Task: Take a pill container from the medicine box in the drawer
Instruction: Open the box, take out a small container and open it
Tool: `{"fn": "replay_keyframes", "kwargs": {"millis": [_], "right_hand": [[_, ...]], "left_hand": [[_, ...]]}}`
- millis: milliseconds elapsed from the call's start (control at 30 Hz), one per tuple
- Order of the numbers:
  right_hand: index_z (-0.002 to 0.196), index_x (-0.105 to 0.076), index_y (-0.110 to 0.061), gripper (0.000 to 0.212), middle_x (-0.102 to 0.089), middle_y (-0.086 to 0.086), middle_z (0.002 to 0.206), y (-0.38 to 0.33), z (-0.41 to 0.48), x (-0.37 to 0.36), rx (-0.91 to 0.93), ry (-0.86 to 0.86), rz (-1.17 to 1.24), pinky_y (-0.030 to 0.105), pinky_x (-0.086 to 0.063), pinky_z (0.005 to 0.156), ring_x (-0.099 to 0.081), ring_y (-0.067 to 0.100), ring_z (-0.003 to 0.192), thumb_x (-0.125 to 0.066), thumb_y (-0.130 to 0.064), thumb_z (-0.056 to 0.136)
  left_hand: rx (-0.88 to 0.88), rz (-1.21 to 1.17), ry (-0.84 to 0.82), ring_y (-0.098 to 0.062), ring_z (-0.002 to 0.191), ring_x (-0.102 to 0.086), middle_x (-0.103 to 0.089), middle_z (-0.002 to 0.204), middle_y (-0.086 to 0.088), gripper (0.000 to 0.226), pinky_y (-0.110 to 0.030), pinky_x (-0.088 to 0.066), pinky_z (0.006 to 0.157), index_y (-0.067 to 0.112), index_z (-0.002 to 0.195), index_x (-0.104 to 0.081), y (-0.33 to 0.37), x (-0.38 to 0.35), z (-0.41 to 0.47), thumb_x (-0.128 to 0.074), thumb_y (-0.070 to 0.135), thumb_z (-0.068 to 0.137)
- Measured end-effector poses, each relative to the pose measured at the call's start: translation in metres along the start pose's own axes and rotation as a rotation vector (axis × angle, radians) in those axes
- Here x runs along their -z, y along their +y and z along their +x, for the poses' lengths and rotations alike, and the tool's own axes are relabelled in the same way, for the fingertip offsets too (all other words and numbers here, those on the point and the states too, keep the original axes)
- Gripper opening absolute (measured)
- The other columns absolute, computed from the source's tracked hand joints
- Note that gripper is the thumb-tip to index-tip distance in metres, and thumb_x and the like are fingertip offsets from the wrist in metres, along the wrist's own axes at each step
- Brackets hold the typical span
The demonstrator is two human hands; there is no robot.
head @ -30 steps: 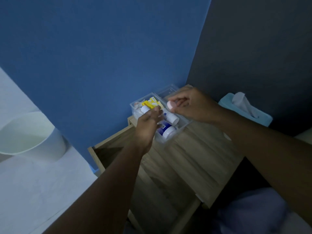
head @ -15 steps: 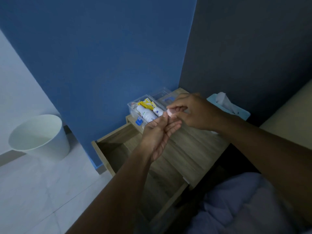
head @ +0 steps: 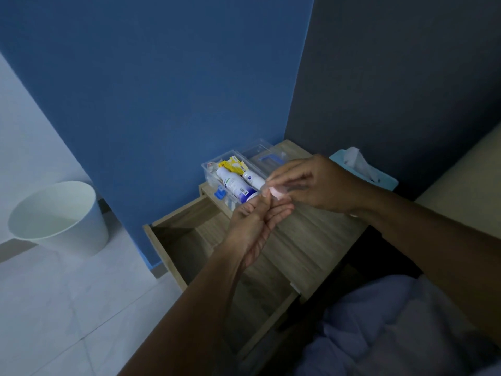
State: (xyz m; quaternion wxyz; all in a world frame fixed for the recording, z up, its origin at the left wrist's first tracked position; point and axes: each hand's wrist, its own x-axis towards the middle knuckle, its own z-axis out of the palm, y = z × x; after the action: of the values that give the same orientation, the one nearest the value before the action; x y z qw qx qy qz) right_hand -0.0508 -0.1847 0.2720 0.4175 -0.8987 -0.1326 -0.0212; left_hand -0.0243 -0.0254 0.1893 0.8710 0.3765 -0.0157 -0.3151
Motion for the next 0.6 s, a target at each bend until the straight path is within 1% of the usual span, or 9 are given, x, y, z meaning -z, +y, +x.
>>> {"fn": "replay_keyframes", "kwargs": {"millis": [67,133,200,267,300,400,500,533,600], "right_hand": [[0.119,-0.071,-0.012,0.041,-0.068,0.002,0.126,0.001,0.001,0.002,-0.095,0.004,0.156,0.030,-0.050,0.105,-0.063,0.008,0.121,-0.081,-0.008,0.079],[0.113,-0.075,-0.026,0.040,-0.070,-0.008,0.119,0.001,0.004,0.002,-0.145,0.121,-0.023,0.034,-0.054,0.100,-0.065,0.003,0.114,-0.082,-0.037,0.075],[0.097,-0.081,-0.028,0.032,-0.074,-0.005,0.098,0.002,0.005,0.000,-0.141,0.215,-0.251,0.041,-0.057,0.087,-0.070,0.008,0.095,-0.077,-0.050,0.075],[0.090,-0.083,-0.024,0.025,-0.075,0.000,0.086,0.005,0.005,-0.001,-0.102,0.199,-0.303,0.042,-0.055,0.080,-0.070,0.013,0.085,-0.078,-0.045,0.078],[0.093,-0.083,-0.022,0.022,-0.076,-0.001,0.088,0.006,0.005,-0.002,-0.089,0.171,-0.287,0.042,-0.055,0.082,-0.070,0.012,0.087,-0.080,-0.038,0.079],[0.113,-0.077,-0.021,0.031,-0.073,-0.010,0.110,0.006,0.003,0.002,-0.114,0.026,-0.168,0.032,-0.051,0.096,-0.064,0.004,0.110,-0.080,-0.022,0.081],[0.126,-0.068,-0.032,0.049,-0.066,-0.018,0.128,0.008,0.003,0.001,-0.201,0.012,-0.150,0.018,-0.042,0.100,-0.054,-0.006,0.123,-0.081,-0.034,0.079],[0.123,-0.070,-0.033,0.050,-0.069,-0.017,0.123,0.009,0.004,-0.001,-0.240,0.062,-0.187,0.018,-0.044,0.099,-0.057,-0.008,0.119,-0.081,-0.042,0.076],[0.107,-0.078,-0.030,0.043,-0.078,-0.014,0.100,0.010,0.006,-0.004,-0.300,0.143,-0.228,0.019,-0.052,0.089,-0.068,-0.006,0.099,-0.079,-0.055,0.072]], "left_hand": [[0.008,-0.016,0.001,-0.021,0.082,-0.075,-0.074,0.093,-0.020,0.034,-0.027,-0.061,0.077,-0.006,0.102,-0.068,-0.001,0.000,0.003,-0.050,0.023,0.099],[0.013,-0.006,-0.001,-0.023,0.088,-0.075,-0.073,0.098,-0.022,0.036,-0.027,-0.060,0.079,-0.007,0.105,-0.067,-0.003,0.001,0.004,-0.050,0.024,0.099],[0.021,0.015,-0.014,-0.024,0.093,-0.074,-0.073,0.102,-0.023,0.037,-0.027,-0.060,0.080,-0.007,0.108,-0.067,-0.005,0.002,0.004,-0.049,0.024,0.099],[0.029,0.020,-0.014,-0.024,0.094,-0.074,-0.073,0.102,-0.023,0.036,-0.028,-0.060,0.082,-0.006,0.105,-0.068,-0.007,0.003,0.003,-0.049,0.024,0.099],[0.031,0.016,-0.010,-0.025,0.094,-0.074,-0.073,0.102,-0.024,0.035,-0.029,-0.060,0.083,-0.005,0.102,-0.070,-0.007,0.004,0.003,-0.050,0.024,0.099],[0.039,0.012,-0.006,-0.027,0.095,-0.073,-0.072,0.104,-0.025,0.035,-0.031,-0.060,0.085,-0.003,0.098,-0.072,-0.008,0.008,0.004,-0.052,0.026,0.098],[0.045,0.019,-0.005,-0.027,0.097,-0.073,-0.070,0.110,-0.027,0.037,-0.031,-0.059,0.085,-0.005,0.105,-0.069,-0.009,0.011,0.005,-0.051,0.026,0.098],[0.046,0.029,0.000,-0.027,0.096,-0.073,-0.070,0.109,-0.027,0.038,-0.030,-0.059,0.084,-0.006,0.108,-0.067,-0.010,0.011,0.006,-0.051,0.027,0.099],[0.050,0.044,0.009,-0.025,0.094,-0.074,-0.072,0.104,-0.025,0.040,-0.027,-0.060,0.080,-0.008,0.111,-0.066,-0.012,0.011,0.008,-0.051,0.028,0.099]]}}
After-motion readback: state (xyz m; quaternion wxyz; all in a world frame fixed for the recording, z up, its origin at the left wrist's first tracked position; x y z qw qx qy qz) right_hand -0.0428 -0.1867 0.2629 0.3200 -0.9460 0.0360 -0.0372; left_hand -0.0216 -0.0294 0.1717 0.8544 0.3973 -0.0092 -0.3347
